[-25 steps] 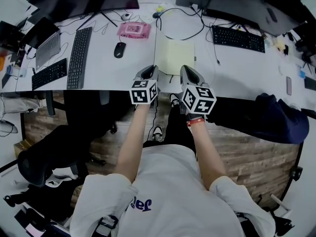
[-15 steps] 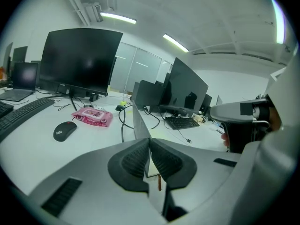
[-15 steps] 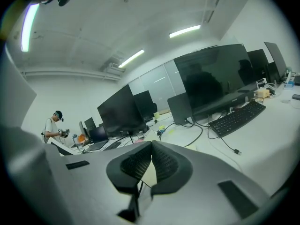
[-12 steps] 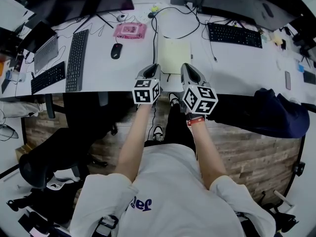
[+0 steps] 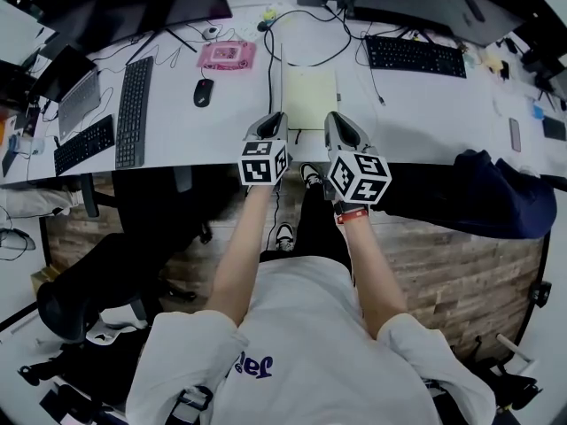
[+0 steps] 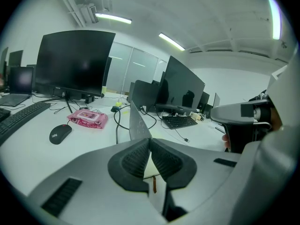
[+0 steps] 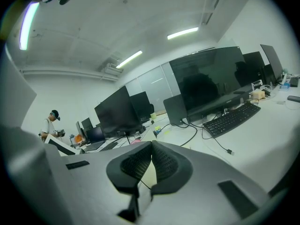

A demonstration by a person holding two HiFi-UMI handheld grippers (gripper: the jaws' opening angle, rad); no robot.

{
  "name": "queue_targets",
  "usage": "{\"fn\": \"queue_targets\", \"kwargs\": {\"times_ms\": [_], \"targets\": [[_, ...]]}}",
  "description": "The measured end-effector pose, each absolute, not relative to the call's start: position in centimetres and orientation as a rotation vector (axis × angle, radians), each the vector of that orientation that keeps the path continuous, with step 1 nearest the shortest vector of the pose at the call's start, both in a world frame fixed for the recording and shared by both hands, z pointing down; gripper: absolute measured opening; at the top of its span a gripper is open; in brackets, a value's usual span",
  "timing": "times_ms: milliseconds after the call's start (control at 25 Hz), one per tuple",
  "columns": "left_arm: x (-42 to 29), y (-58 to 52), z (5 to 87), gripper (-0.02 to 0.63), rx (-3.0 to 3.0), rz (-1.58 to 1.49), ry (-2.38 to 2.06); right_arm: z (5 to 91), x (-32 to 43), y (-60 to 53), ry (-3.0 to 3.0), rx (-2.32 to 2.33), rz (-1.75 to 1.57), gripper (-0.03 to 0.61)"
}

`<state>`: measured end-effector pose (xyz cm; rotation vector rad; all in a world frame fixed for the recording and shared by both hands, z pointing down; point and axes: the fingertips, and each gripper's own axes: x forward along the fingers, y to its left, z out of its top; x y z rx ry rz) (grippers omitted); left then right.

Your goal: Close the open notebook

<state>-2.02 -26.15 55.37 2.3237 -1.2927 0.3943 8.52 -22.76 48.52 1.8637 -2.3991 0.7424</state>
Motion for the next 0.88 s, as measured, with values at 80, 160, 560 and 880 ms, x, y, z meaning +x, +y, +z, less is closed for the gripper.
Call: {"fn": "queue_targets", "kwargs": {"times_ms": [80,160,560,880], "targets": [[-1.8,-26.1,55.3,0.034,2.328,0.399,-1.291,48.6,8.7,-22.6,-2.393,1.871,0.745,0.014],[-1.6,-26.1,55.4,0.034,2.333,0.407,-1.29,48.7,8.9,-22.5,-2.388,1.878,0.748,0.014],[-0.1,-25.9,55.4,0.035,2.358,0.425,-1.275,49.1,10.4,-21.9,-2.353,1.915,0.759,0.014],[1.2,-25.7,55.5,0.037,2.381,0.448,-1.26,49.4,11.6,-21.5,-2.328,1.948,0.769,0.014]]}}
